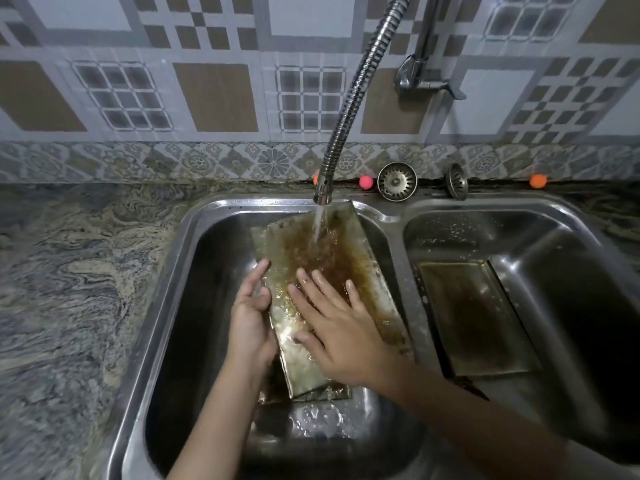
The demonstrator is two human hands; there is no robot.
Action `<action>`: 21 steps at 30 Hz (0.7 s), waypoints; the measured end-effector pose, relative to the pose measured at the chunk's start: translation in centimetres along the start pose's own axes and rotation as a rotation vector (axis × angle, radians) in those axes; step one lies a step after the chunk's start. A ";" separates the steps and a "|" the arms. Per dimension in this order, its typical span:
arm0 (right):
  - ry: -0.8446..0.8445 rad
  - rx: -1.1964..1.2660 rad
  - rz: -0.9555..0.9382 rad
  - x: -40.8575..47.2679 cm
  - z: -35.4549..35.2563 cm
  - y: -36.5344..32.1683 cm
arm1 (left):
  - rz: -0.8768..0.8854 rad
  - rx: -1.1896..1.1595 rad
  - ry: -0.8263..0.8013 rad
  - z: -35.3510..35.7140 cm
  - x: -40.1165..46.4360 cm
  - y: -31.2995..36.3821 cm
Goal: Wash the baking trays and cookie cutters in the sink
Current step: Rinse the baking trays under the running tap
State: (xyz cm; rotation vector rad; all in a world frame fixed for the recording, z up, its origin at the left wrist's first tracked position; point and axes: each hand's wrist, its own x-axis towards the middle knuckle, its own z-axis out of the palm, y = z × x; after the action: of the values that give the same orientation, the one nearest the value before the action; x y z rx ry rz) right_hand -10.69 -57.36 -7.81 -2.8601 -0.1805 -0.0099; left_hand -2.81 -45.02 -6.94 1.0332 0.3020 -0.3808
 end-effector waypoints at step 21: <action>-0.055 0.051 0.248 3.2 -1.7 2.5 | -0.183 0.094 -0.102 1.9 -1.9 -1.2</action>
State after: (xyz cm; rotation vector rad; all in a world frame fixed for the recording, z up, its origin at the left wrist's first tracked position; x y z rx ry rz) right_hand -7.19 -59.84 -6.83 -2.8122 0.1619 0.1203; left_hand -4.88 -46.88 -6.15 1.0772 0.2898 -0.6160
